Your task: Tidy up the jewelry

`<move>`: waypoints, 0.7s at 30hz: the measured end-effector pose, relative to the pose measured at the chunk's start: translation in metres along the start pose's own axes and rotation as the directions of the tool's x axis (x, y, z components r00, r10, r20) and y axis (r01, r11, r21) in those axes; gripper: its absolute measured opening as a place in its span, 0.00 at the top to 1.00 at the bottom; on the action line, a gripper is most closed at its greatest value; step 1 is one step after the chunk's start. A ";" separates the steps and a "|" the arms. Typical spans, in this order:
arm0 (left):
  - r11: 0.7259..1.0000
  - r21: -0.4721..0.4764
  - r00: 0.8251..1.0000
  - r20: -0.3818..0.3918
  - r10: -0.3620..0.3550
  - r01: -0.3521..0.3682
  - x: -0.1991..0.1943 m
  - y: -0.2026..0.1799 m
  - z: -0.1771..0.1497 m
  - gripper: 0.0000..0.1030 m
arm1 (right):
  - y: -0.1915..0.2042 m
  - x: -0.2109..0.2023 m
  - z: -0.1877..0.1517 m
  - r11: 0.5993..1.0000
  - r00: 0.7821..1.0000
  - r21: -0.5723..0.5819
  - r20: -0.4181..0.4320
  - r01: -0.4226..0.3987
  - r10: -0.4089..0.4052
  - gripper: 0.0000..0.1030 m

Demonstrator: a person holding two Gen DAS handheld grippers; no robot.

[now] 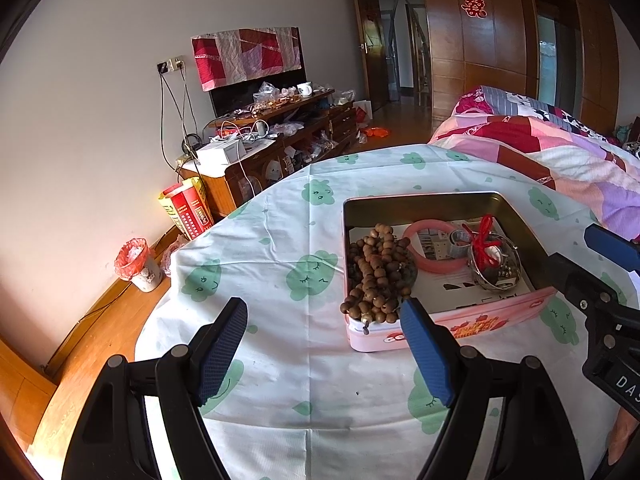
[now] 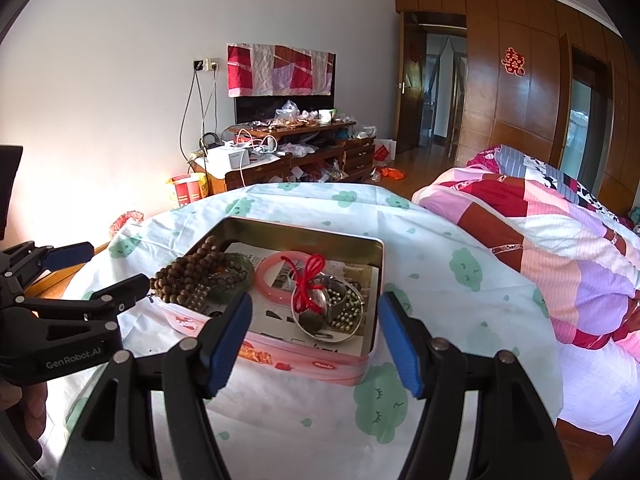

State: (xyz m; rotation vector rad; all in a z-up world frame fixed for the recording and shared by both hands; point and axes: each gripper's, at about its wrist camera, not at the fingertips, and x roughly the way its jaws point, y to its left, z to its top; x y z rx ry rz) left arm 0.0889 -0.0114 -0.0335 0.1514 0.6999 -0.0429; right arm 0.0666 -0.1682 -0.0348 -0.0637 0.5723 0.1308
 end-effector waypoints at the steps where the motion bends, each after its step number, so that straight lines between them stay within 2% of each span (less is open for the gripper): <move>1: 1.000 -0.001 1.000 0.000 -0.001 0.001 0.000 -0.001 0.000 0.23 | 0.000 0.000 0.000 1.000 1.000 0.000 0.000 0.001 -0.001 0.34; 21: 1.000 -0.011 1.000 -0.002 0.005 -0.005 -0.001 0.000 -0.002 0.23 | 0.007 -0.002 -0.004 1.000 1.000 0.001 0.006 -0.003 0.003 0.29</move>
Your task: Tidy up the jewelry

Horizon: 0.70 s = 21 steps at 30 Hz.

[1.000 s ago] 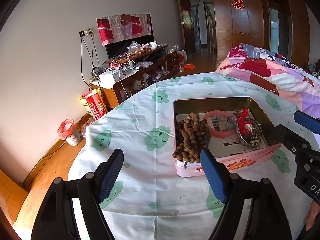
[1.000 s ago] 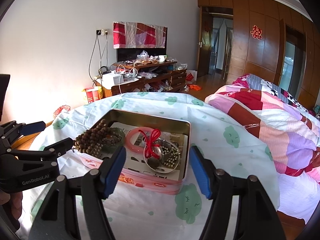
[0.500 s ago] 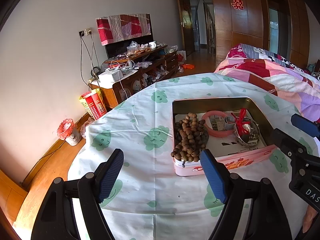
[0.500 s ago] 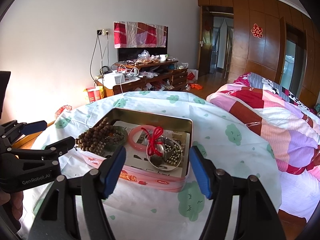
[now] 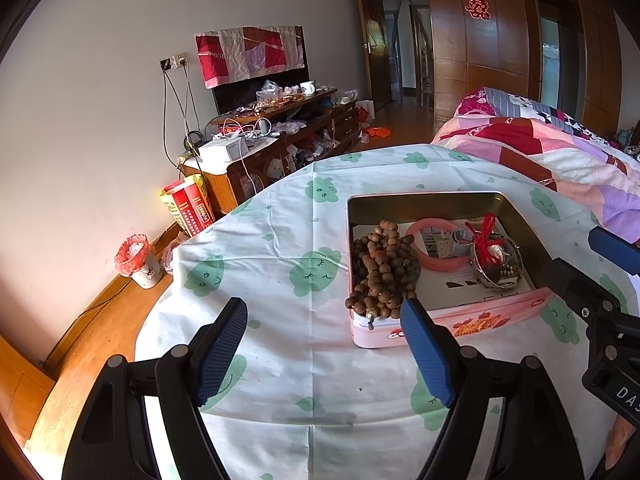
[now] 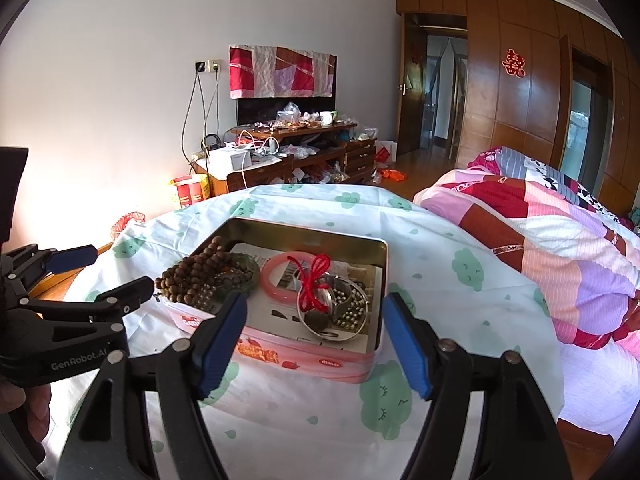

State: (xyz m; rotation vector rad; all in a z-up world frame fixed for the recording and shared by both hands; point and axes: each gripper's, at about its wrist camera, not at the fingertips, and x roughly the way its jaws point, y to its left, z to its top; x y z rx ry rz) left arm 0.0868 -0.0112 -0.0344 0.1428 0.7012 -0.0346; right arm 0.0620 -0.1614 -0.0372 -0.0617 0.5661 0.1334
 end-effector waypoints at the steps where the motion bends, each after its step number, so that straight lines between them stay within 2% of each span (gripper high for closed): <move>1: 1.000 -0.002 1.000 0.000 0.000 0.000 0.000 0.000 0.000 0.23 | 0.000 0.000 0.000 1.000 1.000 -0.001 0.000 0.000 0.000 0.29; 10: 1.000 -0.004 1.000 -0.001 -0.020 0.020 -0.001 0.002 0.001 0.23 | -0.002 -0.002 0.000 1.000 1.000 0.003 0.007 0.004 -0.004 0.27; 21: 1.000 -0.007 1.000 0.000 -0.013 0.013 -0.001 0.002 0.000 0.23 | -0.004 -0.004 -0.001 1.000 1.000 0.005 0.010 0.004 -0.004 0.24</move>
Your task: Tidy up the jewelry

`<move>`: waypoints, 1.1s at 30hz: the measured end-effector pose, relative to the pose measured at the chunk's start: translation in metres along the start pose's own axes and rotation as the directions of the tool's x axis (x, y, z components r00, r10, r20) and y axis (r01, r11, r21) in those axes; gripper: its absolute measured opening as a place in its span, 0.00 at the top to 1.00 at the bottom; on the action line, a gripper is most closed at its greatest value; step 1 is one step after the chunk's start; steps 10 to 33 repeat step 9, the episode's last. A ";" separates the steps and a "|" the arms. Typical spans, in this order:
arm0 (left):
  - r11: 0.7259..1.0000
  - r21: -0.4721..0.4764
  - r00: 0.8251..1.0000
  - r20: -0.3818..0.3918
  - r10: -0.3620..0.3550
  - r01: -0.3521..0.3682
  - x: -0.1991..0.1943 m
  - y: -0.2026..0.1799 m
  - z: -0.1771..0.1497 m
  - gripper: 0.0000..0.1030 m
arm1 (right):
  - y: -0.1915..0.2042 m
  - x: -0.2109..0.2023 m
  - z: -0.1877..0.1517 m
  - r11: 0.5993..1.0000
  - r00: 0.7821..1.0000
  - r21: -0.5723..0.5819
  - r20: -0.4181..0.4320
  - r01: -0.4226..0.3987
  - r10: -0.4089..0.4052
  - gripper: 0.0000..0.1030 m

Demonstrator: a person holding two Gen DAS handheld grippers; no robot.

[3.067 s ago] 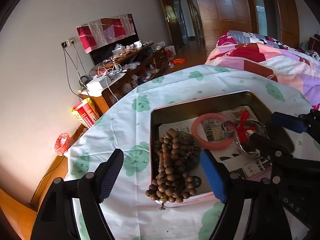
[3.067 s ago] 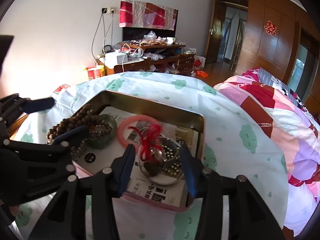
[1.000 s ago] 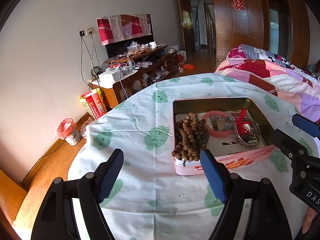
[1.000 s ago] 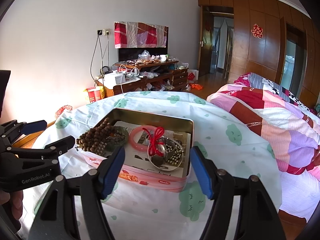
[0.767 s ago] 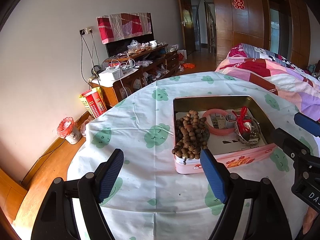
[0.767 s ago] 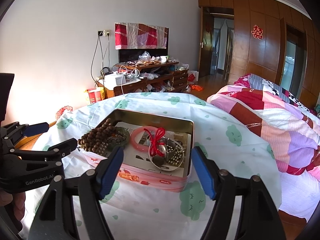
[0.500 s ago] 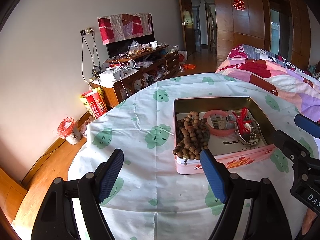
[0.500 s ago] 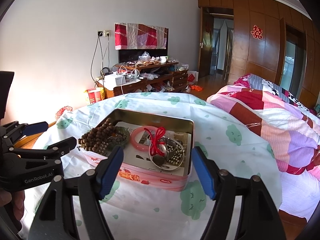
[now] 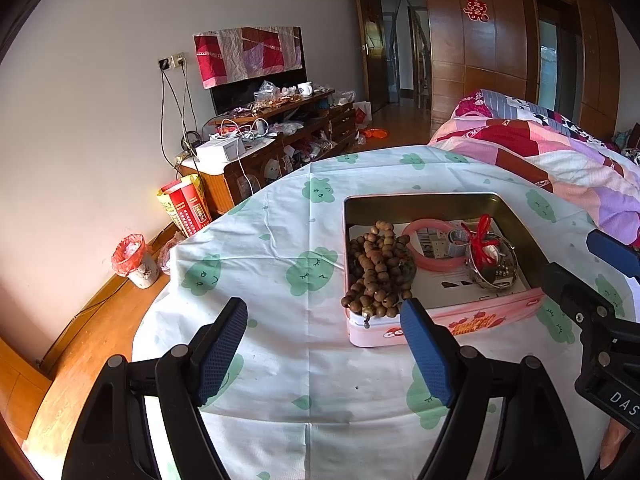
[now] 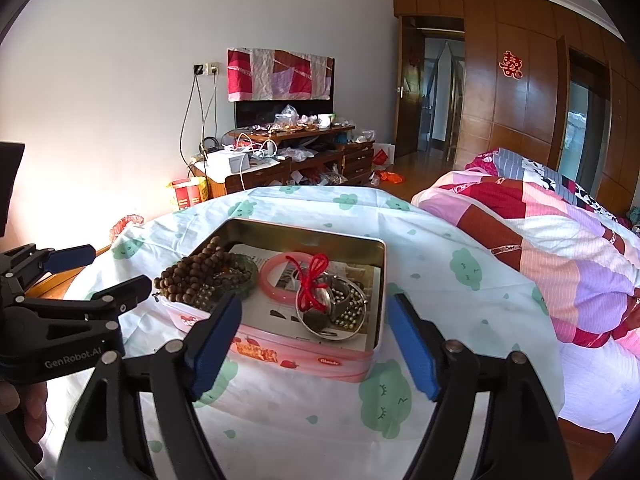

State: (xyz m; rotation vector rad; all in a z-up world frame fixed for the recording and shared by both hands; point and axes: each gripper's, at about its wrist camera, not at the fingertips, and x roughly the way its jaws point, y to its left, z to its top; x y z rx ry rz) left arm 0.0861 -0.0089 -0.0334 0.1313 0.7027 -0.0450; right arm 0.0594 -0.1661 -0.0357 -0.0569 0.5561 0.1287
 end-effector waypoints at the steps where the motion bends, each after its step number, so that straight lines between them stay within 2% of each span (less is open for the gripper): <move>1: 1.000 0.000 1.000 -0.002 0.004 -0.004 0.001 0.000 0.000 0.23 | 0.000 0.000 0.000 1.000 1.000 0.000 -0.001 -0.001 0.001 0.24; 8: 1.000 0.009 1.000 0.019 0.011 -0.011 0.000 0.002 -0.003 0.23 | -0.002 0.001 -0.002 1.000 1.000 0.003 -0.004 0.000 0.000 0.24; 33: 1.000 0.010 1.000 0.018 0.011 -0.011 0.001 0.002 -0.003 0.23 | -0.003 0.001 -0.002 1.000 1.000 0.003 -0.004 0.000 0.000 0.24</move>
